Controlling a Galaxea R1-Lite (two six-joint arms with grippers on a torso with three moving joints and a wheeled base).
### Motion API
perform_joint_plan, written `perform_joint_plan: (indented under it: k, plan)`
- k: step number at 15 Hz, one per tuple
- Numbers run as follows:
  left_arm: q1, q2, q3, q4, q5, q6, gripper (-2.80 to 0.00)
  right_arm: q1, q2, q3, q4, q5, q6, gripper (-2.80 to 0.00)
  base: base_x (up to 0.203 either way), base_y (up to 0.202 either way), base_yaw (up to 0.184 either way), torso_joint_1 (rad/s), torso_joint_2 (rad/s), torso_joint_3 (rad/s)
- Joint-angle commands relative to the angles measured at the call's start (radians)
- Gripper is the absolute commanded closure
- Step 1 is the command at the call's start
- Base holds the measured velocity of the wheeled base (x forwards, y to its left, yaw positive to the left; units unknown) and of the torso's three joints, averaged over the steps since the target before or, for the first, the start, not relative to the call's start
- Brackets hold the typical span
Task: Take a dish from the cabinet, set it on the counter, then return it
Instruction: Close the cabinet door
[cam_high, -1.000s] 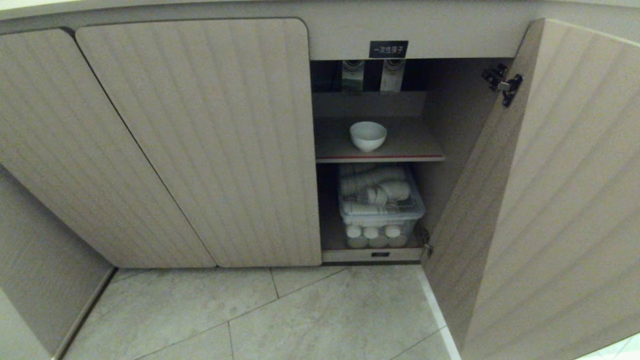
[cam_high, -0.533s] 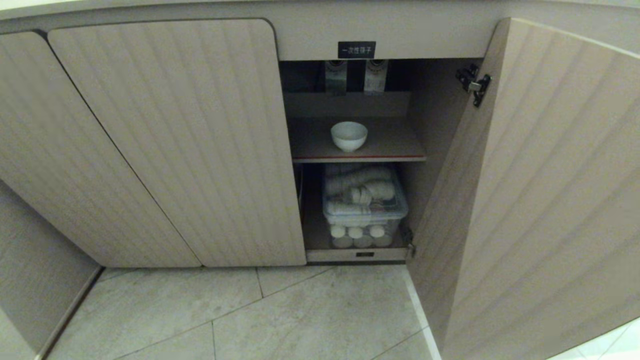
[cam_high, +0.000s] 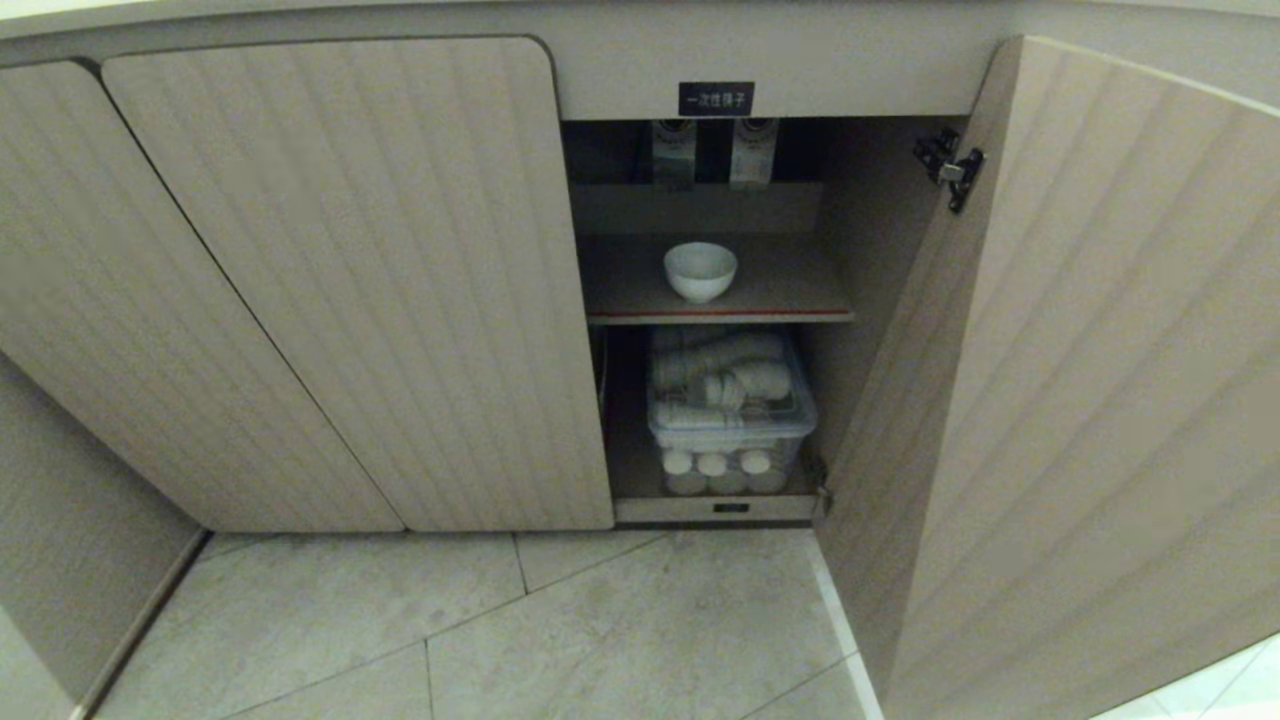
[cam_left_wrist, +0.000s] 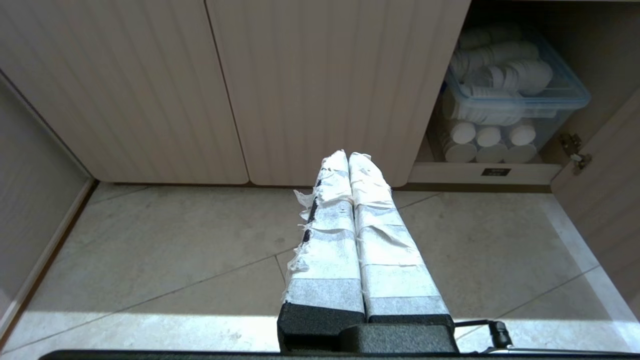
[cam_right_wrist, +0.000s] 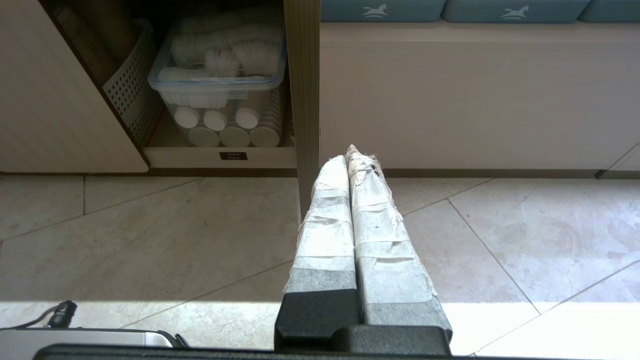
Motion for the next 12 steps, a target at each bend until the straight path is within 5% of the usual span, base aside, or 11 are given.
perform_joint_plan:
  k: [1, 6, 12]
  plan:
    - [0.000, 0.000, 0.000, -0.001, 0.000, -0.001, 0.00, 0.000, 0.001, 0.000, 0.002, -0.006, 0.001, 0.00, 0.000, 0.000, 0.000, 0.000, 0.00, 0.000]
    - [0.000, 0.000, 0.000, -0.001, 0.000, -0.001, 0.00, 0.000, 0.001, -0.018, -0.088, -0.035, 0.017, 0.00, 0.000, 0.000, 0.000, 0.000, 0.00, 0.000]
    - [0.000, 0.000, 0.000, -0.001, 0.000, -0.001, 0.00, 0.000, 0.007, -0.177, 0.000, -0.207, 0.024, 0.00, 0.000, 0.000, 0.000, 0.000, 0.00, 0.000]
